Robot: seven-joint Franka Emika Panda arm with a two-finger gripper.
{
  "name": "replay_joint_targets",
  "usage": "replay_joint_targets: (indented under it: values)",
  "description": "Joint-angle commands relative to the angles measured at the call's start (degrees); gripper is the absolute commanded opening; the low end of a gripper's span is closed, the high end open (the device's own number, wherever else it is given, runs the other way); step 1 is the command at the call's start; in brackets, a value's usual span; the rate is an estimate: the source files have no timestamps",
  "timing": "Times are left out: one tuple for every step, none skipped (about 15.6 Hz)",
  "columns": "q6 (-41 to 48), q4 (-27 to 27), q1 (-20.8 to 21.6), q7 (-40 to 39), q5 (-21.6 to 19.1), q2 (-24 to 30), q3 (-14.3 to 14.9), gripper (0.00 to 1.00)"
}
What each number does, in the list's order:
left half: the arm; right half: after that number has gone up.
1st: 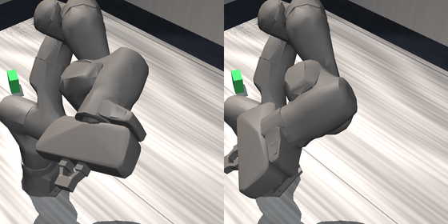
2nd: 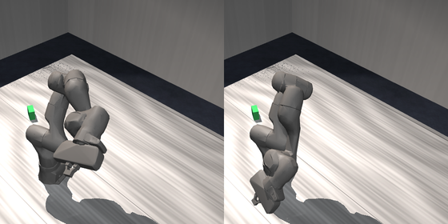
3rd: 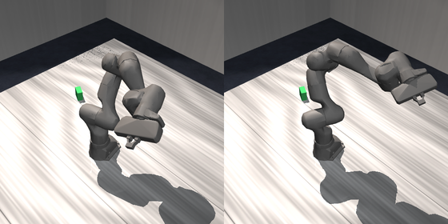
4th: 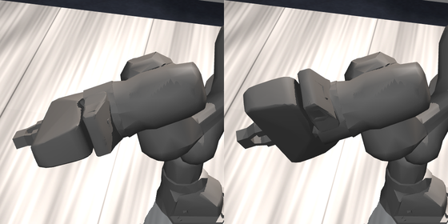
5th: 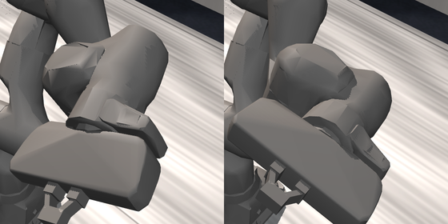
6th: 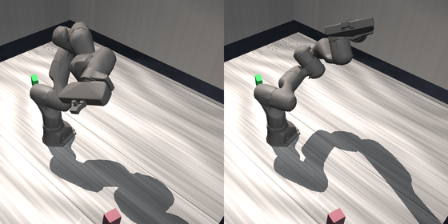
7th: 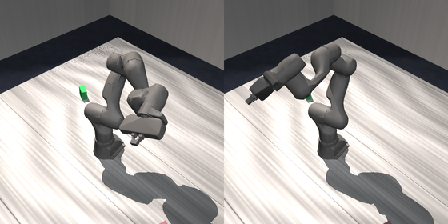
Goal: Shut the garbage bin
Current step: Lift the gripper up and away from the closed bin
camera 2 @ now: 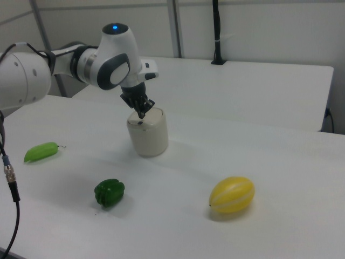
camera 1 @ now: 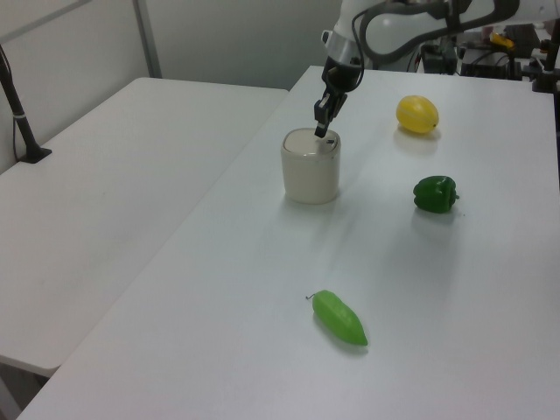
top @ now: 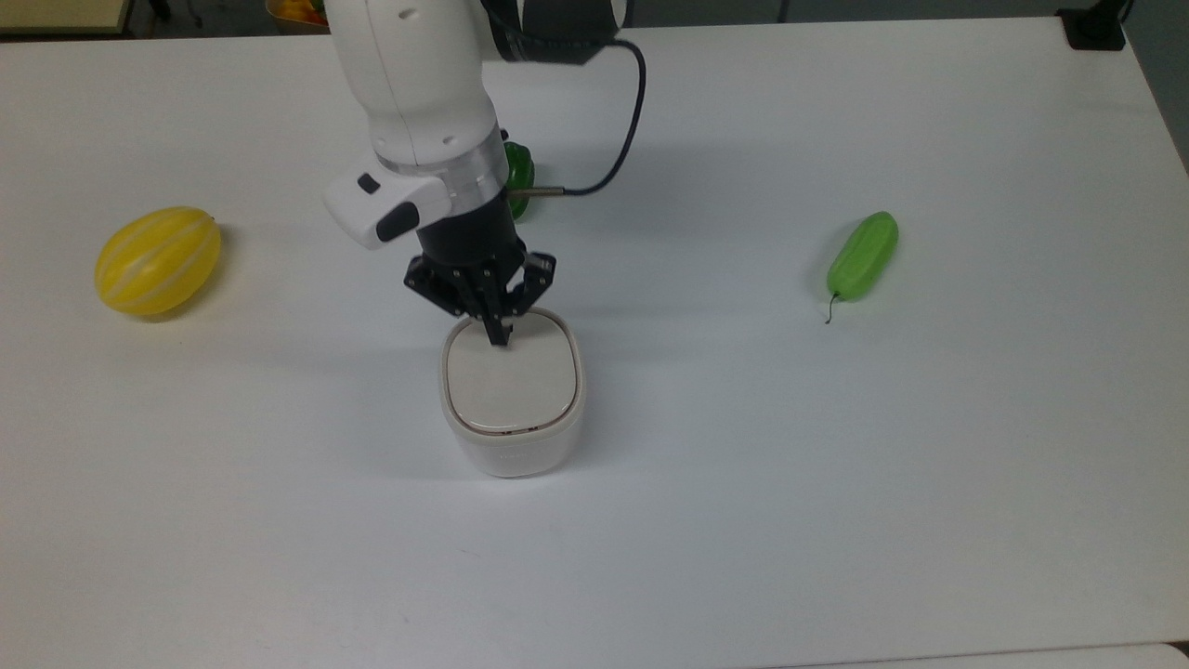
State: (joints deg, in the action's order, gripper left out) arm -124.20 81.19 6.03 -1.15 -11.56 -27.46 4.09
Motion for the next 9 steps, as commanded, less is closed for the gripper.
replay_joint_targets:
  values:
    - [12.98, 1.43, 0.21, 0.71, 0.13, 6.27, 0.83, 0.00]
    - [16.15, 1.52, 0.04, 0.71, 0.91, 7.58, 0.83, 0.00]
    - [19.23, 1.61, -0.49, 0.71, 1.53, 8.81, 0.83, 0.00]
    - [22.30, 1.87, -0.93, 0.80, 1.89, 9.96, 0.83, 0.02]
    - [25.20, 1.96, -1.28, 0.80, 2.41, 11.01, 0.91, 0.06]
    - [27.67, 2.48, -1.72, 0.80, 3.20, 12.16, 0.92, 0.09]
    - [29.17, 3.70, -1.98, 0.80, 4.08, 13.65, 0.92, 0.11]
    - [29.36, 5.80, -2.07, 0.89, 5.04, 15.58, 0.92, 0.15]
    - [29.19, 8.78, -1.99, 0.80, 5.75, 18.12, 0.92, 0.20]
